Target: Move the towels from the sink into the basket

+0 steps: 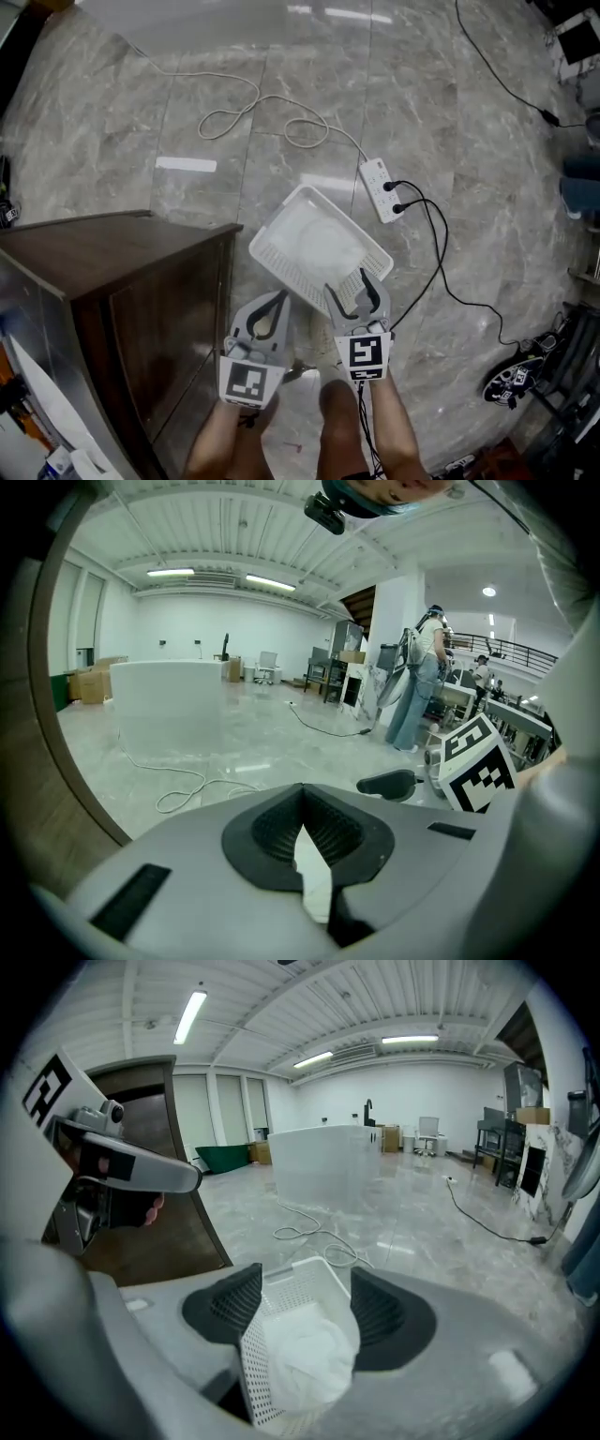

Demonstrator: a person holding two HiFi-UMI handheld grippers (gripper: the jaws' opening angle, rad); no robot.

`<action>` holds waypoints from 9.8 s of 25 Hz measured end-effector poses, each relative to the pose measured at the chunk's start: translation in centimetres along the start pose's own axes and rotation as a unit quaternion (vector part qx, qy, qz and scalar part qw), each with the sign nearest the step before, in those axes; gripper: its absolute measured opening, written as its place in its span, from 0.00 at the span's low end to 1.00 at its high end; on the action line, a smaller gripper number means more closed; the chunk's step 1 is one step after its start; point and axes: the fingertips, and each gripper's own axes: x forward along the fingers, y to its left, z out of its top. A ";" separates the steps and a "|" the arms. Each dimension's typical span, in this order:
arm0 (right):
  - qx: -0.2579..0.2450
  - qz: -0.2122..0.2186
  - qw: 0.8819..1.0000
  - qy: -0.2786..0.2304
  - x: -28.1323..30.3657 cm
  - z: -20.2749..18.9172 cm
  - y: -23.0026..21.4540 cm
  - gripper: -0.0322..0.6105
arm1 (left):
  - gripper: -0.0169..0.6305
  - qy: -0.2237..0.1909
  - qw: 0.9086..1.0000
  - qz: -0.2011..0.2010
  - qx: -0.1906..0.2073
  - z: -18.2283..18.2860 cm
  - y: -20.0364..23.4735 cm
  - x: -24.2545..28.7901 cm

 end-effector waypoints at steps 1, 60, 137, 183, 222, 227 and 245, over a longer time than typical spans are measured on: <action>0.001 0.000 1.000 -0.004 -0.6 1.0 0.0 0.51 | 0.04 -0.003 1.000 -0.002 0.007 0.8 -0.2 -0.4; -0.080 0.072 0.963 -0.247 -41.7 53.1 10.8 0.07 | 0.04 -0.209 0.965 0.124 0.094 44.1 -9.3 -40.3; -0.267 0.494 0.816 -0.136 -38.6 40.8 65.1 0.05 | 0.04 -0.157 0.825 0.516 -0.168 11.7 8.2 -79.4; -0.389 0.444 0.790 0.167 -14.4 20.8 78.5 0.93 | 0.04 -0.132 0.827 0.456 -0.300 -3.6 22.6 -76.7; -0.396 0.404 0.800 0.201 -10.8 17.9 78.8 0.46 | 0.04 -0.117 0.828 0.449 -0.314 -5.1 23.0 -76.0; -0.384 0.414 0.807 0.175 -11.8 19.7 78.5 0.38 | 0.04 -0.116 0.833 0.453 -0.297 -3.9 22.8 -75.9; -0.321 0.414 0.846 0.097 -17.7 29.4 75.4 0.37 | 0.04 -0.149 0.845 0.460 -0.228 3.3 20.2 -77.2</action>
